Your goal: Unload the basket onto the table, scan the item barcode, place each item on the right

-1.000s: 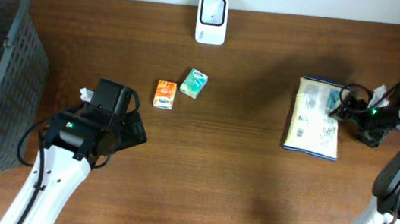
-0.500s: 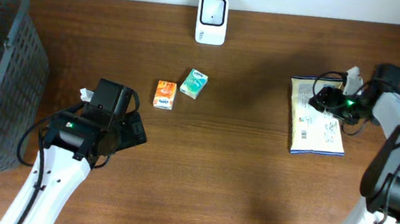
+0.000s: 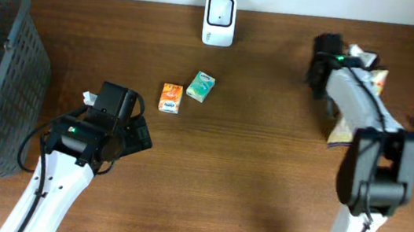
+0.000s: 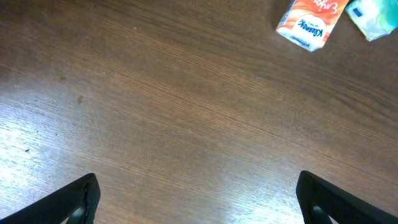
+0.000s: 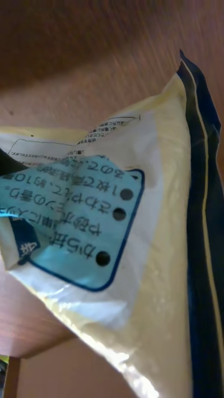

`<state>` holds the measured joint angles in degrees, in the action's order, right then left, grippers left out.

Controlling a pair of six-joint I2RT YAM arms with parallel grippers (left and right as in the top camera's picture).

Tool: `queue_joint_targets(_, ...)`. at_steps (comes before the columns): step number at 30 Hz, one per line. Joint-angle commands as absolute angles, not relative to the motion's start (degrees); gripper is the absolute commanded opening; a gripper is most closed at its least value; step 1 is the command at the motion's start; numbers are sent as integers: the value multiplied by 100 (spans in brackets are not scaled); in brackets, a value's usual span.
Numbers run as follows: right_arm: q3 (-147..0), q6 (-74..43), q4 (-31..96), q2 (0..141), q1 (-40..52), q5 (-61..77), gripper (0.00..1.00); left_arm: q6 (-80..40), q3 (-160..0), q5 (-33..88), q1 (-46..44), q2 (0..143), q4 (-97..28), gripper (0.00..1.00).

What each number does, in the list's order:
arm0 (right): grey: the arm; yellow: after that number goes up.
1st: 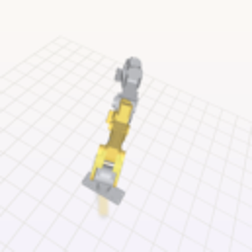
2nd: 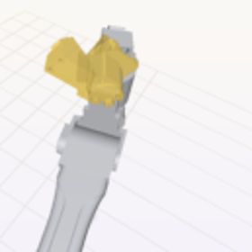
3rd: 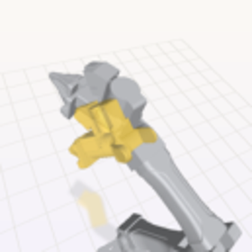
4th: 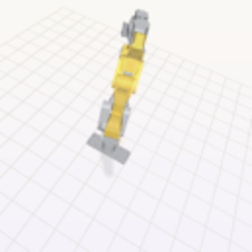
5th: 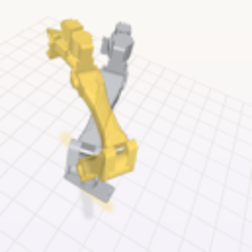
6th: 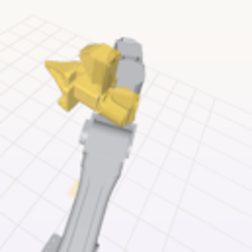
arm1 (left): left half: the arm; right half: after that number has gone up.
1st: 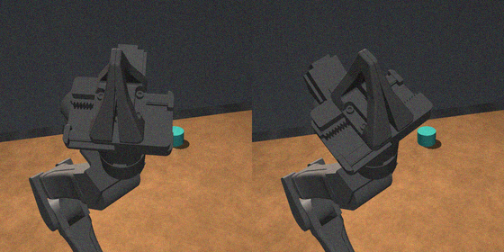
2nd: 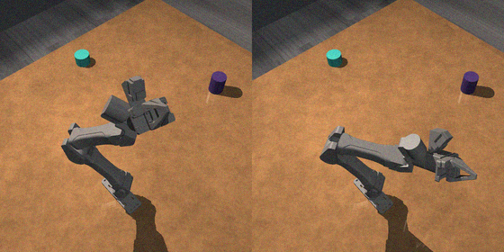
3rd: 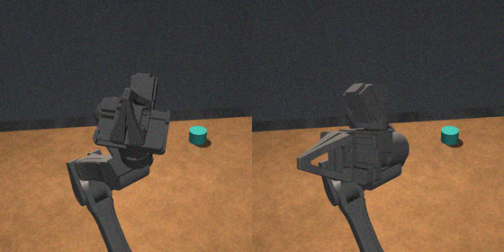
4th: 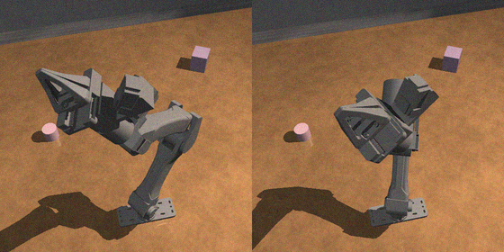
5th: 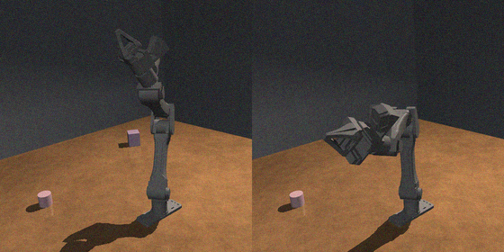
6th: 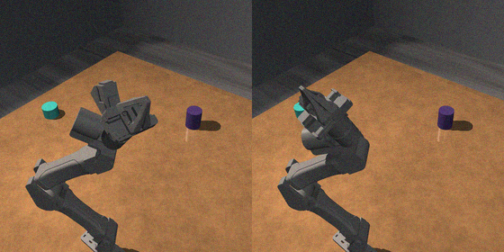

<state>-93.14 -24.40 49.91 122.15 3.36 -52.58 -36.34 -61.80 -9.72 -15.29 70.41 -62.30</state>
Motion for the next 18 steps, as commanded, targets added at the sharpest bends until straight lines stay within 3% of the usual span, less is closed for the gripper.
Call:
queue_joint_targets(1,-9203,-2650,5019,12938,869,-5749,5,-3710,-6206,-1035,-1522,7024,-6222,99)
queue_joint_targets(2,-9203,-2650,4993,13076,1122,-5743,18,-3710,-6206,-1035,-1522,7024,-6222,99)
queue_joint_targets(3,-9203,-2648,4993,13104,1380,-5675,23,-3710,-6206,-1035,-1522,7024,-6222,99)
queue_joint_targets(4,-9214,-2646,5011,13098,1658,-5612,49,-3710,-6206,-1035,-1522,7024,-6222,99)
queue_joint_targets(5,-9330,-2641,5137,13093,1918,-5443,88,-3710,-6206,-1035,-1522,7024,-6222,99)
queue_joint_targets(6,-9504,-2641,5334,13085,2021,-5188,98,-3710,-6206,-1035,-1522,7024,-6222,99)
queue_joint_targets(10,-12009,-2228,7275,13085,1763,-2661,99,-3710,-6206,-1035,-1522,7024,-6222,99)
queue_joint_targets(12,-12709,-591,8134,13085,1109,-1007,99,-3710,-6206,-1035,-1522,7024,-6222,99)
queue_joint_targets(15,-12280,-320,8611,13089,-49,75,100,-3710,-6206,-1035,-1522,7024,-6222,99)
queue_joint_targets(18,-11330,-318,8047,13089,-646,484,99,-3710,-6206,-1035,-1522,7024,-6222,99)
